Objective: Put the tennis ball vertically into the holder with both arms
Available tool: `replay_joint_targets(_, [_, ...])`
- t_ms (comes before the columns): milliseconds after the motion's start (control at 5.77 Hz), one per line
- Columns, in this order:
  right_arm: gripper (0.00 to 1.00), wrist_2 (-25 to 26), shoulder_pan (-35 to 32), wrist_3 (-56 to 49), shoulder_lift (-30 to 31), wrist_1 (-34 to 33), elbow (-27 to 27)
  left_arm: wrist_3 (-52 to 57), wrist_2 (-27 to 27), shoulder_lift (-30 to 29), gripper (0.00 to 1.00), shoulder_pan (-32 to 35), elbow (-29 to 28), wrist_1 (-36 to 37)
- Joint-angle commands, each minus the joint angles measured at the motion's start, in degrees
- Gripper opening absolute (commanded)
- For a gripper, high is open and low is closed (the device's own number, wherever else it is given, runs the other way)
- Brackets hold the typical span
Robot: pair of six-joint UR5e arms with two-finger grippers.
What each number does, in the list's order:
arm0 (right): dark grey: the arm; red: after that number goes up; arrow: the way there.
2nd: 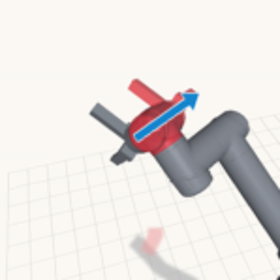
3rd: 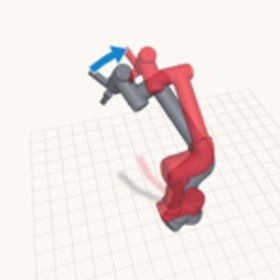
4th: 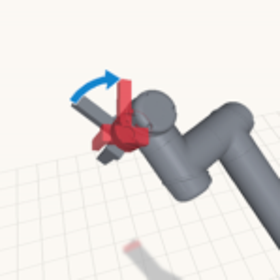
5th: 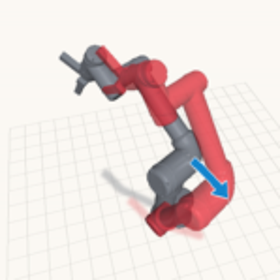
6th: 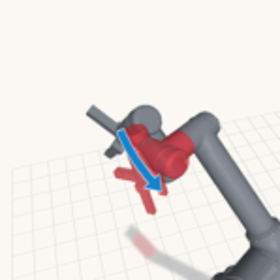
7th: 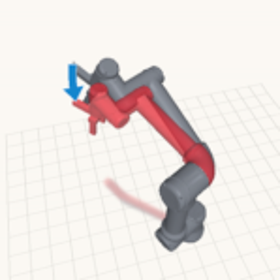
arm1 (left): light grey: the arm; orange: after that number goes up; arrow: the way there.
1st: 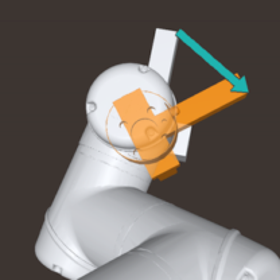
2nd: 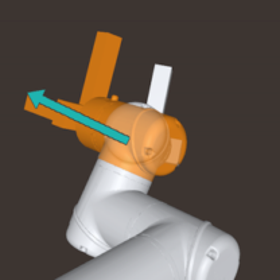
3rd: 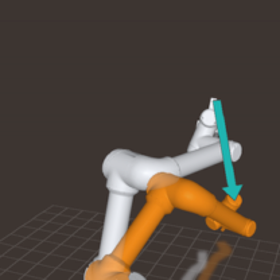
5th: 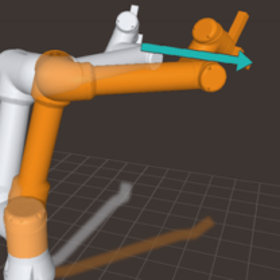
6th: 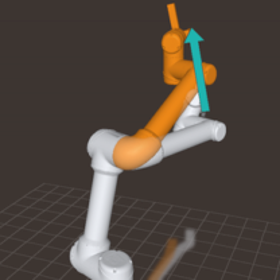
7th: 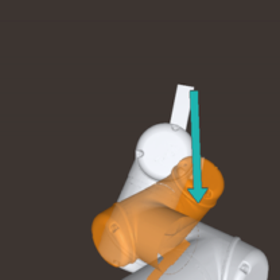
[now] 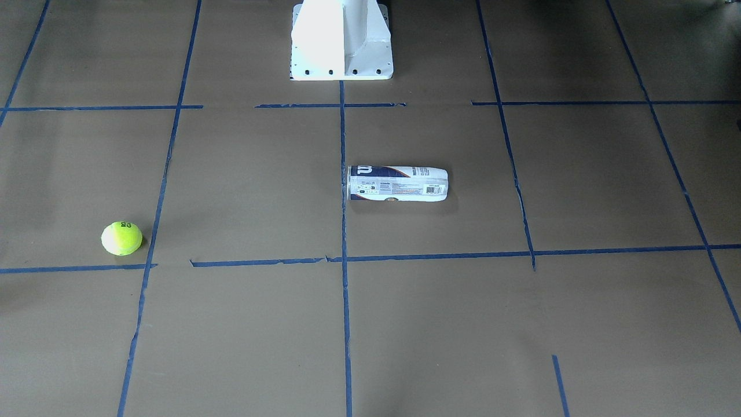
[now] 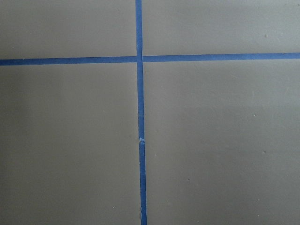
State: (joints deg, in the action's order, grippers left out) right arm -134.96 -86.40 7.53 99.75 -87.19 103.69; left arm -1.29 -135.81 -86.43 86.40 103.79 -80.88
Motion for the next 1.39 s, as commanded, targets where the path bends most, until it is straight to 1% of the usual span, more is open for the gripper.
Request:
replay_joint_targets(0, [1.0, -0.13, 0.0, 0.03, 0.01, 0.0, -0.06, -0.11, -0.33, -0.32, 1.0, -3.22, 3.67, -1.28])
replay_joint_targets(173, [1.0, -0.22, 0.0, 0.03, 0.01, 0.0, 0.02, -0.38, -0.24, -0.67, 1.0, -10.21, 7.09, -5.56])
replay_joint_targets(347, [1.0, -0.22, 0.0, 0.03, 0.01, 0.0, 0.2, -0.47, -0.33, -2.94, 1.0, -13.94, 8.35, -9.52])
replay_joint_targets(520, [1.0, -0.31, 0.0, 0.03, -0.08, 0.0, 0.29, -1.25, 0.02, -8.7, 1.0, -18.67, 8.45, -11.99])
replay_joint_targets(694, [1.0, -0.22, 0.0, -0.06, -0.17, 0.0, 0.29, -1.17, 0.37, -15.55, 1.0, -24.81, 8.36, -12.1])
replay_joint_targets(867, [1.0, -0.22, 0.0, 0.02, -0.51, 0.0, 0.29, -1.17, 2.81, -22.14, 1.0, -34.18, 8.27, -11.76])
replay_joint_targets(1040, [1.0, -0.22, 0.0, 0.03, -0.61, 0.0, 0.29, -1.6, 10.4, -28.3, 1.0, -40.37, 8.18, -10.71])
replay_joint_targets(1214, [1.0, -0.22, 0.0, 0.11, -0.69, 0.0, 0.29, -1.52, 17.87, -34.1, 1.0, -46.95, 7.4, -6.87])
